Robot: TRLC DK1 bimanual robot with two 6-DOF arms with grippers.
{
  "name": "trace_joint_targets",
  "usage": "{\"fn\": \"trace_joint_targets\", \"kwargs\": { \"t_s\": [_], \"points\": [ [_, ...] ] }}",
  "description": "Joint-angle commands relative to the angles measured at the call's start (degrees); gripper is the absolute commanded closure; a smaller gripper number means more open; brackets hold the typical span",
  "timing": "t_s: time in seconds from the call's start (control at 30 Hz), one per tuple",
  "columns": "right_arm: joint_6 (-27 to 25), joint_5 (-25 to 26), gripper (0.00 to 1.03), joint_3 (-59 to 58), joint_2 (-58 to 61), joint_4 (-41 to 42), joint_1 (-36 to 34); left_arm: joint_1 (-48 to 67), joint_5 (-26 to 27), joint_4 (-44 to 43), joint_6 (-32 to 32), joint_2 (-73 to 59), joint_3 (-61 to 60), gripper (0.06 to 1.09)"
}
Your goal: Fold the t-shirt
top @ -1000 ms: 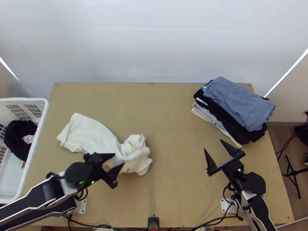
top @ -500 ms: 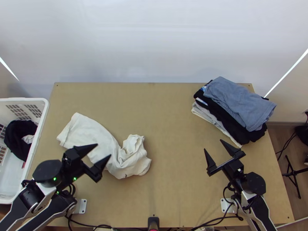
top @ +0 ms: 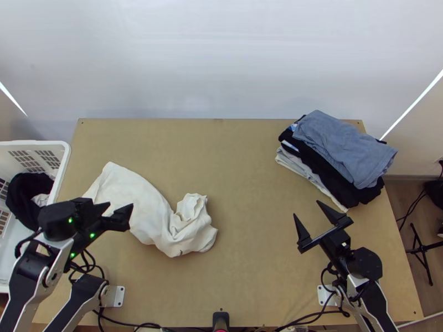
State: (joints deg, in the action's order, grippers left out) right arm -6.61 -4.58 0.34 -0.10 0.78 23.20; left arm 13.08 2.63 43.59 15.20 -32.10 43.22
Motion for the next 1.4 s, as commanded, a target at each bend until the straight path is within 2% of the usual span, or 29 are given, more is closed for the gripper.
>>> {"fn": "trace_joint_targets", "kwargs": {
  "t_s": [0.0,0.13,0.2,0.27,0.37,0.73,0.8,0.93,1.03,1.13,1.2,1.23,1.3,1.37],
  "points": [
    [0.1,0.0,0.04,0.0,0.0,0.0,0.0,-4.8,2.4,10.8,3.2,-3.6,2.8,0.10],
    [0.1,0.0,0.04,0.0,0.0,0.0,0.0,-4.4,3.4,16.5,1.6,-4.6,1.5,0.10],
    [0.1,0.0,0.04,0.0,0.0,0.0,0.0,-5.9,3.3,16.7,1.5,-5.3,0.7,0.10],
    [5.6,-0.1,0.04,0.0,0.0,0.0,2.2,-7.1,3.3,17.0,1.3,-6.2,1.9,0.10],
    [9.0,0.1,0.04,0.0,0.0,-0.1,5.6,-9.0,3.3,18.1,1.2,-7.5,4.3,0.10],
    [8.5,6.1,0.04,1.8,1.4,-2.6,4.9,-10.5,3.6,18.0,0.5,-9.2,5.5,0.10],
    [8.6,6.1,0.04,5.9,6.7,-4.9,4.6,-10.6,3.8,17.0,0.9,-9.3,5.2,0.10],
    [10.8,5.9,0.04,18.6,25.2,-8.2,4.8,-10.9,3.7,14.4,2.1,-9.4,4.3,0.10],
    [18.2,4.8,0.04,32.5,38.1,-16.6,6.9,-10.9,3.7,13.0,2.3,-9.6,4.7,0.10],
    [30.4,4.7,0.04,46.8,48.8,-27.6,15.8,-10.9,3.7,11.3,2.4,-9.5,4.9,0.10],
    [39.0,4.1,0.04,52.0,54.2,-32.3,20.7,-10.8,3.8,10.0,3.2,-9.4,4.9,0.10],
    [43.2,1.1,0.04,52.7,56.2,-32.9,21.4,-10.6,3.8,9.5,3.9,-9.2,4.8,0.10],
    [51.2,-8.3,0.04,51.6,59.2,-32.1,22.9,-9.7,3.9,7.9,5.3,-8.3,3.9,0.10],
    [54.6,-11.0,0.04,51.3,62.6,-30.0,25.8,-8.4,3.9,6.1,6.1,-7.2,2.0,0.10]
  ]
}}
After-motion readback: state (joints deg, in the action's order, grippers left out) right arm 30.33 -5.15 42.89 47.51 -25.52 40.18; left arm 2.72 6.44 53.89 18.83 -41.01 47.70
